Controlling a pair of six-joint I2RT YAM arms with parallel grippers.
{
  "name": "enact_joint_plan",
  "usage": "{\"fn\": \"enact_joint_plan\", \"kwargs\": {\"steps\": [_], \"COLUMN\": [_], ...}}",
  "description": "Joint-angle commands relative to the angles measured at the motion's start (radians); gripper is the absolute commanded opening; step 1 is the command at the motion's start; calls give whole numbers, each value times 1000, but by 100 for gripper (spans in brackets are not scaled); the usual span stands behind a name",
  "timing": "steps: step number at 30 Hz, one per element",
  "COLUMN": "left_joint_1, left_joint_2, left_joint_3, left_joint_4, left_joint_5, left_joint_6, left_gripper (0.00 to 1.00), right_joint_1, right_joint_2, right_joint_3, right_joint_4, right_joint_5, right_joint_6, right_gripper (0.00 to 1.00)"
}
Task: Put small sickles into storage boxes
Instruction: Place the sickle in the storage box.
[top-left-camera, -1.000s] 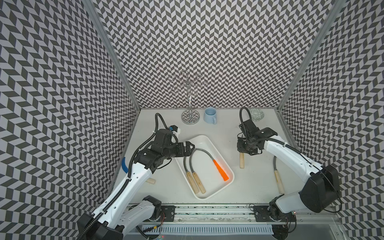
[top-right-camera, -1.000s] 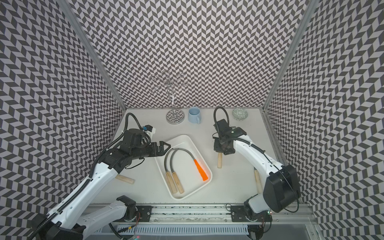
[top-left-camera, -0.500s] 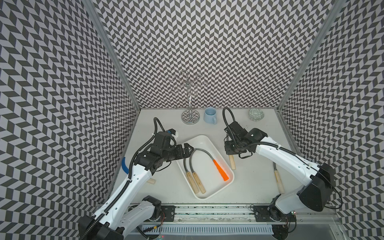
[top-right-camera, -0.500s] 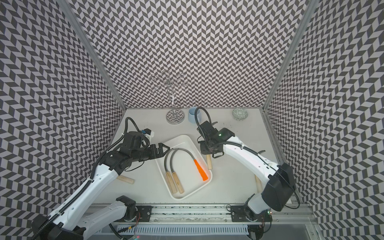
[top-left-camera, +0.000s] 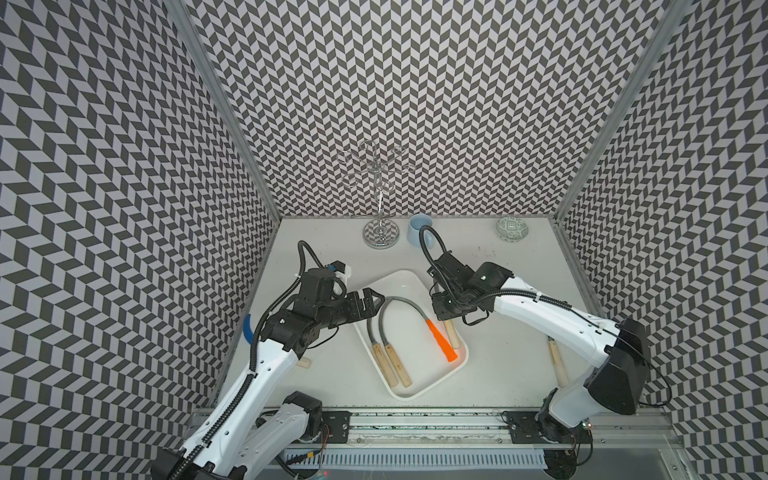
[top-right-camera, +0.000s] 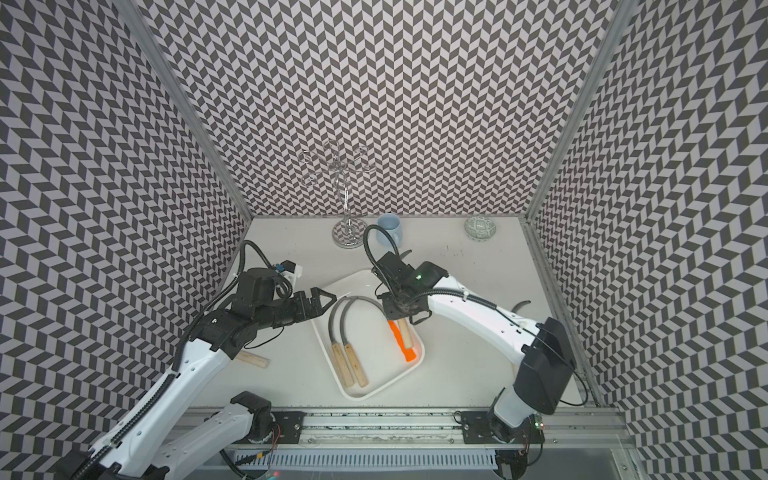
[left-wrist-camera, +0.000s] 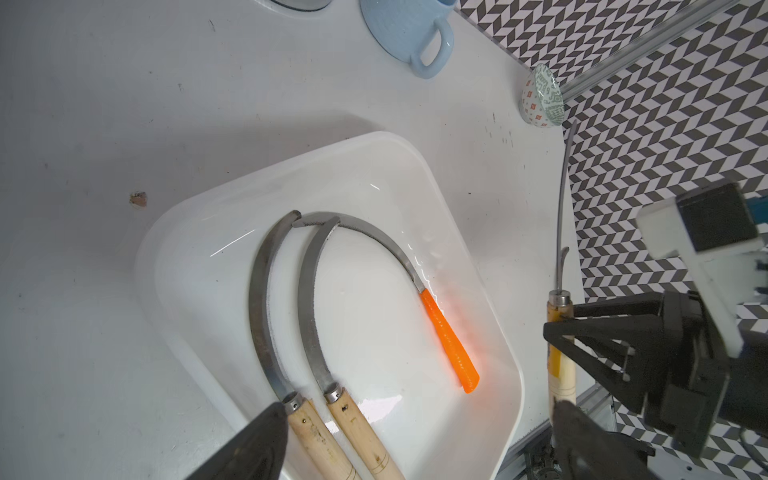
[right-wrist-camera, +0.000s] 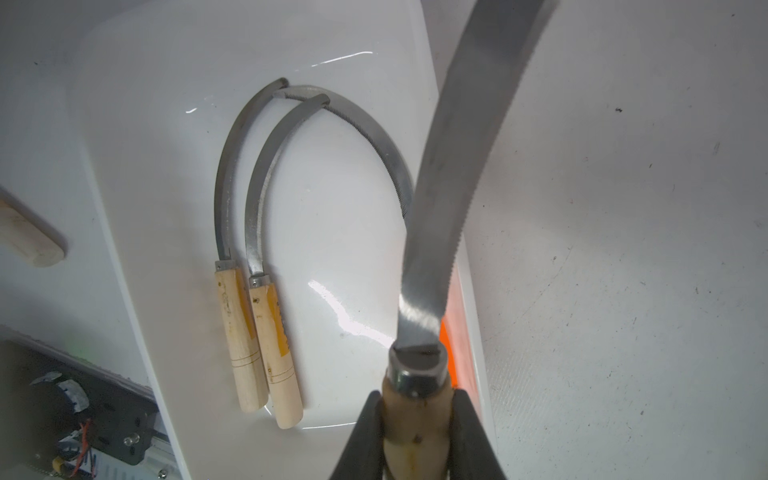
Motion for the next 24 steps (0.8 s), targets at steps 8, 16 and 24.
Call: {"fn": "enact_joint_plan", "kwargs": {"steps": [8,16,24], "left_joint_1": [64,110,167], "left_joint_2": [-70,-112,-153], "left_joint_3": [-26,-51,-75], "left_joint_4": [41,17,-25], "left_joint_5": [89,105,118], "left_joint_6": [-87,-98,-77], "left_gripper": [99,100,99], "right_joint_1": [78,137,210], "right_joint_2": [56,99,157], "right_joint_3": [53,72,112], "right_joint_4": [42,64,40], "right_joint_5": [-33,-67,-19], "right_joint_6": [-25,-57,-82], "right_gripper": [20,20,20]}}
